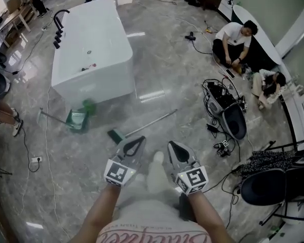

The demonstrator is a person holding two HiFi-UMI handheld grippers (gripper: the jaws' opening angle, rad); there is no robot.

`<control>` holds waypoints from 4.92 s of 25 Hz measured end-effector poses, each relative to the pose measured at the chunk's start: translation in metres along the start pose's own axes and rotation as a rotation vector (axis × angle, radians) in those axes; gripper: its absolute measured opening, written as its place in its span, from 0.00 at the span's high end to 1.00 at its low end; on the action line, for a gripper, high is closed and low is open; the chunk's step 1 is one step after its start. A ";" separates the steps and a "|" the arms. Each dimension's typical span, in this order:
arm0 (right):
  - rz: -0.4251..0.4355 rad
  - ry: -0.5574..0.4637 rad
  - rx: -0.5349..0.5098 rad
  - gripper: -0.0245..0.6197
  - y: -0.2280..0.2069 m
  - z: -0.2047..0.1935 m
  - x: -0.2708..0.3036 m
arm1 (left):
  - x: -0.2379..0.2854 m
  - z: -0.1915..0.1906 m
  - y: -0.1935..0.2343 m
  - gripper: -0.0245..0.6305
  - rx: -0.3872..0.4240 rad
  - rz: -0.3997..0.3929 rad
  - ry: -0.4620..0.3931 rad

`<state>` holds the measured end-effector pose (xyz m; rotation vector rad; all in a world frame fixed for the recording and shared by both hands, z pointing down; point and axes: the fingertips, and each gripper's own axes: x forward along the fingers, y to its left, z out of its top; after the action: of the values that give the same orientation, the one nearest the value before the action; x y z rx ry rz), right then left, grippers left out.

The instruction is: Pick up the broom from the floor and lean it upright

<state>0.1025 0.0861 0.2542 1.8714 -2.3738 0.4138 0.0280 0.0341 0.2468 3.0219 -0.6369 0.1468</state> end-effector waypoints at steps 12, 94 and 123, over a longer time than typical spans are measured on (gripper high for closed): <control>0.113 0.136 0.019 0.96 -0.090 -0.024 0.081 | 0.114 -0.051 0.036 0.97 -0.026 0.001 0.144; 0.542 -0.032 -0.303 0.96 -0.126 -0.278 0.471 | 0.198 -0.411 0.348 0.84 0.118 0.379 0.267; 0.598 -0.048 -0.368 0.96 -0.052 -0.276 0.532 | 0.149 -0.336 0.585 0.85 0.078 0.915 0.172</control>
<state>-0.0044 -0.3519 0.6532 1.0163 -2.7704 -0.0419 -0.1010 -0.5372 0.6132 2.4749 -1.9418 0.4522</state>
